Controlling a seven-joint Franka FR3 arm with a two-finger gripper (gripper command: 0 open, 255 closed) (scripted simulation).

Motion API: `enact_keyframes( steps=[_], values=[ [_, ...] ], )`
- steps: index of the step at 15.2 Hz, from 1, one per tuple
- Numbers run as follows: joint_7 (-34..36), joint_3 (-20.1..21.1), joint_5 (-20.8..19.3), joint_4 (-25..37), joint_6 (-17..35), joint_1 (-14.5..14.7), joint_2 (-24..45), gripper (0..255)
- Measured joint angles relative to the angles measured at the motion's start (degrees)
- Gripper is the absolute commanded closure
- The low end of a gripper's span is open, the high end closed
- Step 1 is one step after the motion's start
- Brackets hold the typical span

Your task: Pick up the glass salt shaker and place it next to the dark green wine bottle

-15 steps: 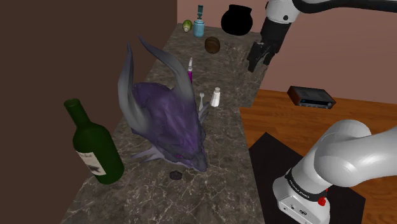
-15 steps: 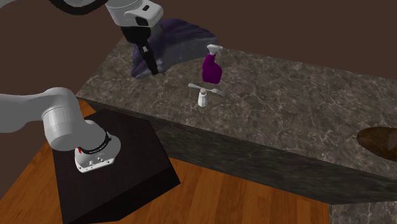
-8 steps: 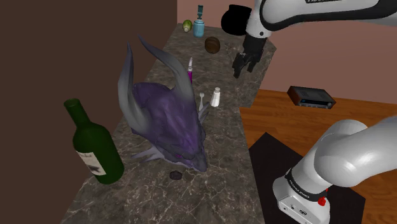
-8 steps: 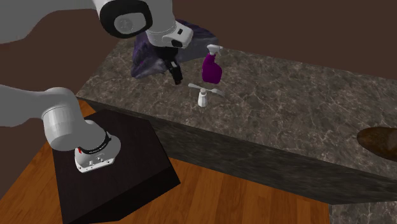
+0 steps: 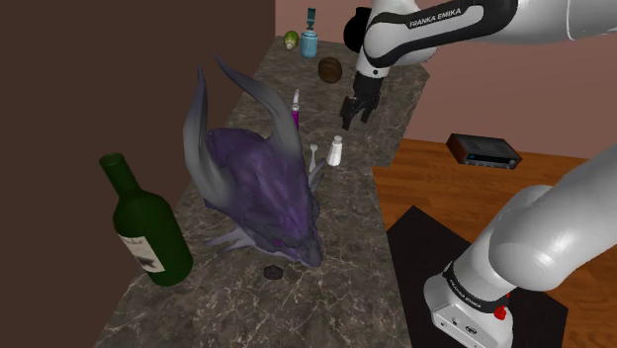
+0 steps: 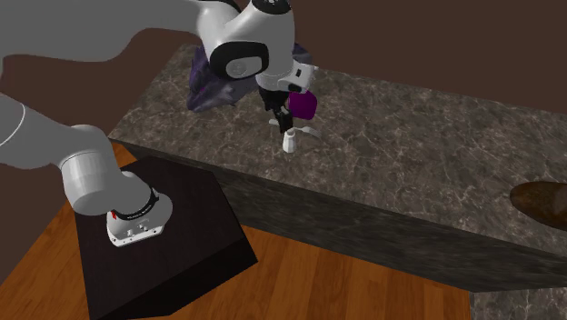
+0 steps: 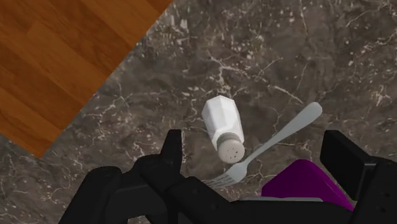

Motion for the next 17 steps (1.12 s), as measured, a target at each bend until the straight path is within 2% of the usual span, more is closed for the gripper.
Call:
enact_keyframes(
  steps=[6,13,17],
  values=[
    [-4.98,-1.2,4.67,4.7,4.57,0.19,11.0,0],
    [-6.05,-1.1,5.87,2.37,9.5,0.25,13.78,0],
    [-6.11,-1.06,6.03,2.29,10.01,0.28,14.19,0]
  ],
)
